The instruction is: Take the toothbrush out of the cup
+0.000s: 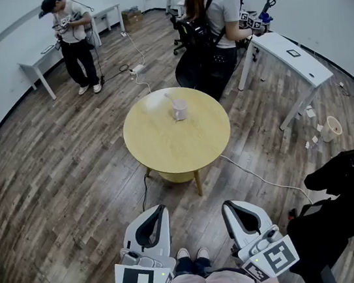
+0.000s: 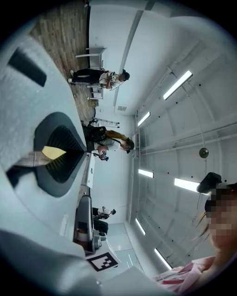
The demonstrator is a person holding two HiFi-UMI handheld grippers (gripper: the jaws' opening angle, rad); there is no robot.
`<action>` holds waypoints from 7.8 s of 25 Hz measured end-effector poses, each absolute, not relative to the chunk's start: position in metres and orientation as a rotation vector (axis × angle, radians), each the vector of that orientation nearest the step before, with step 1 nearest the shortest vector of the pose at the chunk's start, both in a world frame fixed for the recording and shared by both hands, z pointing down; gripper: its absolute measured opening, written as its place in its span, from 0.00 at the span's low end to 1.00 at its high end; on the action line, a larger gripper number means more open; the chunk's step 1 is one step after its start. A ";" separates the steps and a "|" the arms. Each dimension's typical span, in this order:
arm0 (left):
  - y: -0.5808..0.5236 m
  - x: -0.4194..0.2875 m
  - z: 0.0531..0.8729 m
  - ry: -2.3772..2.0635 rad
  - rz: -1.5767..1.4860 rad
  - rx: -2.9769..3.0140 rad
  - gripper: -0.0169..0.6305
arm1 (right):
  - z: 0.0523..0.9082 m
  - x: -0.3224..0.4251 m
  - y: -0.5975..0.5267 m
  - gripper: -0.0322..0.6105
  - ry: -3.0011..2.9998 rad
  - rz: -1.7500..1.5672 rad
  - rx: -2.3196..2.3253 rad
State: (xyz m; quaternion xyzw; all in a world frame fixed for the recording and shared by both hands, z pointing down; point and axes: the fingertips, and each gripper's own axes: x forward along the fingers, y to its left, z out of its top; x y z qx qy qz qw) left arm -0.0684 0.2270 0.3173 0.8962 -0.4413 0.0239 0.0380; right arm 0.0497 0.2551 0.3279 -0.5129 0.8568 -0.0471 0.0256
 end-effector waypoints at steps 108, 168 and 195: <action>-0.335 0.004 0.507 -1.249 0.130 2.665 0.02 | 0.605 0.050 -0.384 0.11 3.201 -0.564 -1.655; -0.223 0.018 0.325 -1.327 -0.147 2.903 0.02 | 0.342 0.111 -0.196 0.08 2.628 -0.043 -1.517; -0.226 0.021 0.329 -1.343 -0.146 2.895 0.02 | 0.347 0.111 -0.203 0.08 2.656 -0.052 -1.510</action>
